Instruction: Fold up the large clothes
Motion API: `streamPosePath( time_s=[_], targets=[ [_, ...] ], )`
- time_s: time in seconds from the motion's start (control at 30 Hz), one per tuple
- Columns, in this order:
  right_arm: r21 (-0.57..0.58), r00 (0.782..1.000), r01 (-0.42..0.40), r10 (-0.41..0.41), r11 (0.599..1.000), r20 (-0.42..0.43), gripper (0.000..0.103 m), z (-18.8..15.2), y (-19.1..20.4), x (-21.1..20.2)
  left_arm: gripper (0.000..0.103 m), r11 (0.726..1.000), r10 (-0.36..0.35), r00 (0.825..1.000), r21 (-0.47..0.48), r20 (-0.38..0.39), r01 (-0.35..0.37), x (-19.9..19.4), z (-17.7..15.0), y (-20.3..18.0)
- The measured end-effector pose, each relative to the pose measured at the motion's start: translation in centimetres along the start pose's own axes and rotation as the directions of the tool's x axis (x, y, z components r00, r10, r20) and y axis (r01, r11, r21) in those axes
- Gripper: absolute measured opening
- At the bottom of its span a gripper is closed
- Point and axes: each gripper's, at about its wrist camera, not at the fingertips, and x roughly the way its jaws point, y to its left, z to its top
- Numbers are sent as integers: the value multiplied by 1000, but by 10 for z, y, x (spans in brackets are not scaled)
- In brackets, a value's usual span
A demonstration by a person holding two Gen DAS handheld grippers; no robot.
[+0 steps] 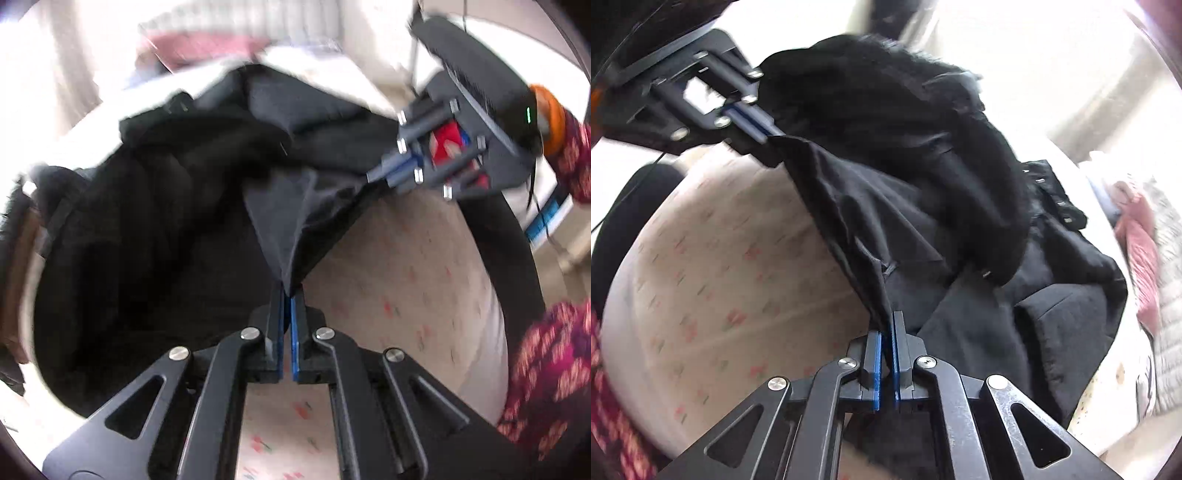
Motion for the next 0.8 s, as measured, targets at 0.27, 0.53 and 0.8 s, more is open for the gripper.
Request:
streamPosePath(
  time_s=[0.27,0.53,0.8],
  targets=[
    [337,982,-187,173,923,70,44,-29,-56,-6,51,992,-117,986,24,-122,120,12,-24,-12],
    [729,999,-5,-21,685,26,74,-96,-191,-14,79,963,-43,979,-254,200,94,-41,6,44],
    [901,996,-74,71,427,49,76,-146,-261,40,79,908,75,923,-409,376,92,-66,20,69]
  ],
)
